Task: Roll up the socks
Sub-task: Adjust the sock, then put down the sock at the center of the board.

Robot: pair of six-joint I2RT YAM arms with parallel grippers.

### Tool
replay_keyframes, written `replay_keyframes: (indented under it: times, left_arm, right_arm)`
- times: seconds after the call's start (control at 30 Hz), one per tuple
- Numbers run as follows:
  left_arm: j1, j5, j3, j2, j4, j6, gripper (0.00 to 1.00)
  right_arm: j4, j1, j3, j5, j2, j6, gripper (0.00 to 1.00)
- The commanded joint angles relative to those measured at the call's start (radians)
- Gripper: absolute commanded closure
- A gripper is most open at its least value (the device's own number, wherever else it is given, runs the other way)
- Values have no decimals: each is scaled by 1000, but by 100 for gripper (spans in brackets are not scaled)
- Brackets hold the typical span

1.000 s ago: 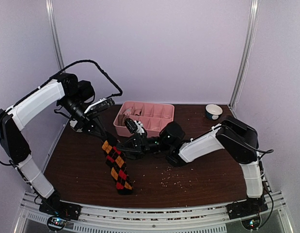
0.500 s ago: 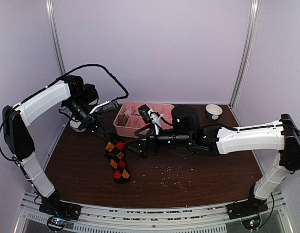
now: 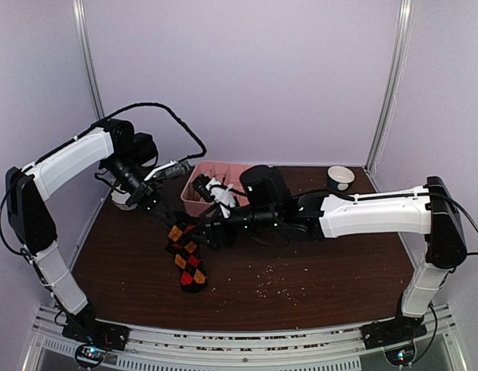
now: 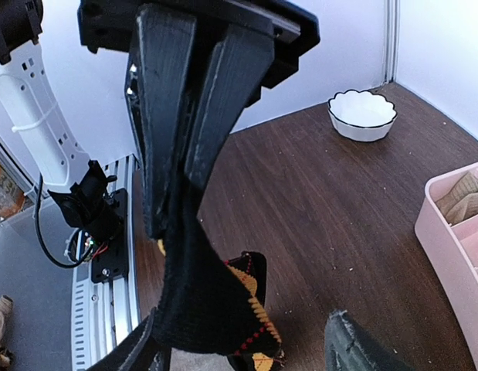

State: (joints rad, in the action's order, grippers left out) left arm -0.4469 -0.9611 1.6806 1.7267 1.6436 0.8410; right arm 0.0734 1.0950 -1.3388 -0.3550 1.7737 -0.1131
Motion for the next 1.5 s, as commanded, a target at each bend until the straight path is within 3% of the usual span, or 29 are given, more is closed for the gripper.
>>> replay_keyframes:
  times: [0.0, 0.1, 0.2, 0.3, 0.6, 0.7, 0.9, 1.07, 1.13, 1.27, 1.47]
  left_arm:
    - [-4, 15, -12, -8, 11, 2, 100]
    - [-5, 17, -12, -9, 11, 3, 100]
    - [-6, 11, -6, -10, 11, 4, 100]
    - [-4, 6, -6, -9, 12, 5, 100]
    - [-5, 36, 20, 29, 11, 19, 100]
    - [-5, 39, 99, 82, -3, -2, 100]
    - [-20, 142, 422, 238, -96, -105, 100]
    - [-64, 250, 721, 272, -220, -143, 100]
    - [-89, 241, 674, 233, -252, -102, 100]
    - [-180, 271, 339, 160, -294, -23, 100]
    - [-307, 342, -3, 238, -344, -8, 100]
  right_arm:
    - [120, -9, 18, 14, -20, -115, 34]
    - [234, -31, 61, -13, -33, -208, 40]
    - [300, -57, 85, -21, -30, -290, 57]
    - [334, -78, 103, -43, -21, -349, 64]
    - [260, -114, 188, 55, -113, -328, 47]
    - [130, -159, 227, 155, -147, -319, 51]
    - [-221, -303, 224, 369, -117, -338, 45]
    - [-217, -373, 269, 322, -100, -356, 44]
    - [-213, -377, 276, 325, -95, -361, 44]
    - [-223, -386, 236, 284, -34, -381, 44]
    - [-257, -397, 115, 201, 97, -388, 45]
